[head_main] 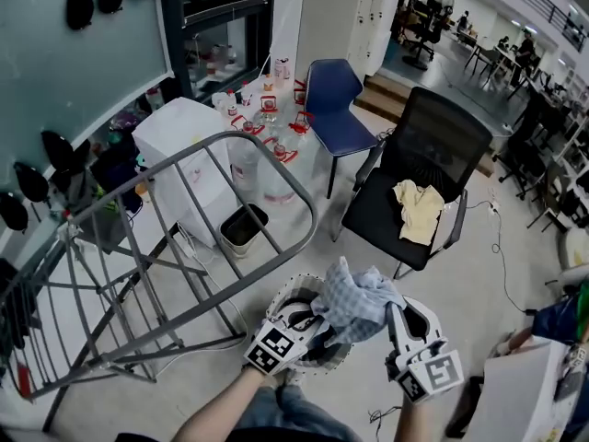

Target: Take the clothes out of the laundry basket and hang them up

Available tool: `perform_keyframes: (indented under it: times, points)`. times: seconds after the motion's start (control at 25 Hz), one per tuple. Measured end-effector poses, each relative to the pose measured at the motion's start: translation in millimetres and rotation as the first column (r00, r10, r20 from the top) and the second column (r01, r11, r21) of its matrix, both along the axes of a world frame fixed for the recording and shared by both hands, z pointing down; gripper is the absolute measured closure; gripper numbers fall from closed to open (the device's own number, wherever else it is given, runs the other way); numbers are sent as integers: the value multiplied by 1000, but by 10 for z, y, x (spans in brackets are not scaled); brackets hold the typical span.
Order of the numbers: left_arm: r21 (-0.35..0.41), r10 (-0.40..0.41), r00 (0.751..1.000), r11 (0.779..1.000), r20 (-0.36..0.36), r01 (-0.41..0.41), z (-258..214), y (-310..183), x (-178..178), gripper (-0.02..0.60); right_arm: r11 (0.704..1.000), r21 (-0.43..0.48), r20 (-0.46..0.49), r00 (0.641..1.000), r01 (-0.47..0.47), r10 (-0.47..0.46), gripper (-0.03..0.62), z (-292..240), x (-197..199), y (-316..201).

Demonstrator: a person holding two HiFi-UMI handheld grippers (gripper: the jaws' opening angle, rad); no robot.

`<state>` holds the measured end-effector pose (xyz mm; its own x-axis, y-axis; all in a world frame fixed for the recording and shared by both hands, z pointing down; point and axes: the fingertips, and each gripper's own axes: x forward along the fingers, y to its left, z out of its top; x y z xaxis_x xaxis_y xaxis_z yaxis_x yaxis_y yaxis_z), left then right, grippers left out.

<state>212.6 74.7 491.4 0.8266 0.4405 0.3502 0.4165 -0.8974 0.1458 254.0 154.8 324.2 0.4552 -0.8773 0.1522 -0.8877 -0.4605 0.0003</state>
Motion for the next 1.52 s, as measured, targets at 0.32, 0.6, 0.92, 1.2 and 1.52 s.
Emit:
perform_keyframes:
  times: [0.32, 0.6, 0.92, 1.2, 1.52]
  points:
    - [15, -200, 971, 979, -130, 203, -907, -511, -594, 548, 990, 61, -29, 991, 128, -127, 560, -270, -163, -428]
    - [33, -430, 891, 898, -145, 439, -1131, -1110, -1213, 548, 961, 45, -47, 962, 272, -270, 560, -258, -548, -879]
    - [57, -676, 702, 710, -225, 702, -1442, -1678, -2063, 548, 872, 128, -34, 881, 473, -473, 562, -327, -1183, -1683]
    - [47, -850, 454, 459, -267, 887, -1670, -2086, -3121, 548, 698, 189, -36, 715, 691, -698, 560, -461, -2134, -2423]
    - [91, -938, 197, 178, -285, 980, -1749, -2313, -4009, 548, 525, 170, -44, 539, 834, -841, 560, -364, -2971, -2964]
